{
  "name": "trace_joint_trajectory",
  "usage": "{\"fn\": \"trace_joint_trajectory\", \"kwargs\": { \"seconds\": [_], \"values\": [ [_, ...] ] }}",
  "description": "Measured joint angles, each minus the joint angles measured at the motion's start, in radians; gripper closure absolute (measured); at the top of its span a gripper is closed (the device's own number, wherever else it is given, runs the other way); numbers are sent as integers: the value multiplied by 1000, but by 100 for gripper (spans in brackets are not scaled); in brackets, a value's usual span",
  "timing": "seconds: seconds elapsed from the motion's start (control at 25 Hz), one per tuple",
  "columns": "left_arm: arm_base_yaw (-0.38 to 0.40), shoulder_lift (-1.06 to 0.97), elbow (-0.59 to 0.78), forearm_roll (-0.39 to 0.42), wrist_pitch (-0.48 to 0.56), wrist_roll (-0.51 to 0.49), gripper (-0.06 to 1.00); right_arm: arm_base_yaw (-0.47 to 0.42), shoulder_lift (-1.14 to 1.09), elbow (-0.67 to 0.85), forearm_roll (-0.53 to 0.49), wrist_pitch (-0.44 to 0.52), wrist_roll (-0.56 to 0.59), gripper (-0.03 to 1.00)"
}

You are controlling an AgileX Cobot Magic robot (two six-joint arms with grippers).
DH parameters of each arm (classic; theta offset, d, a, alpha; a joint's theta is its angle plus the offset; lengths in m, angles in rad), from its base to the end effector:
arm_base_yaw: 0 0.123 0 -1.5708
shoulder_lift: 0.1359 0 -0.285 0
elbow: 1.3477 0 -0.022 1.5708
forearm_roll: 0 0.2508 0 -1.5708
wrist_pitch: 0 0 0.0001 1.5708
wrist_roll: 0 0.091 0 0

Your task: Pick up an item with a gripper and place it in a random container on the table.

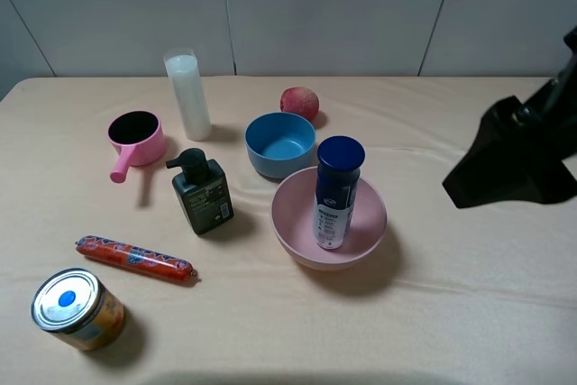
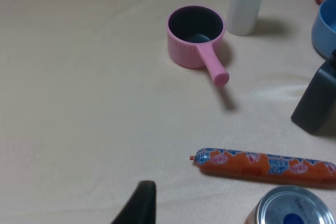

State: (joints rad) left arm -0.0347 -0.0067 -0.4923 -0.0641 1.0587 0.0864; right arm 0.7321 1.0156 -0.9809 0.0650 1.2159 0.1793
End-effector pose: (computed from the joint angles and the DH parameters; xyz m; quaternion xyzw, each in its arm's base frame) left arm -0.0051 -0.0049 0.2754 0.0528 0.8509 -0.0185 0.5223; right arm 0.1222 0.1172 0.3350 -0.2624 0.9430 0.1178 0.1674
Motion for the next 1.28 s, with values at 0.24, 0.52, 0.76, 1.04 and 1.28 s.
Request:
{"fn": "trace_joint_trajectory", "kwargs": {
  "seconds": [0.24,0.52,0.76,1.04,1.28],
  "values": [
    [0,0,0,0,0,0,-5,0,-145,128,0,1,0,27],
    [0,0,0,0,0,0,-5,-124,-321,220,2,3,0,27],
    [0,0,0,0,0,0,-5,-374,-505,290,1,-13,0,27],
    [0,0,0,0,0,0,-5,-610,-732,396,-2,-28,-73,27],
    [0,0,0,0,0,0,-5,-736,-901,438,-2,-63,-189,27]
  ]
}}
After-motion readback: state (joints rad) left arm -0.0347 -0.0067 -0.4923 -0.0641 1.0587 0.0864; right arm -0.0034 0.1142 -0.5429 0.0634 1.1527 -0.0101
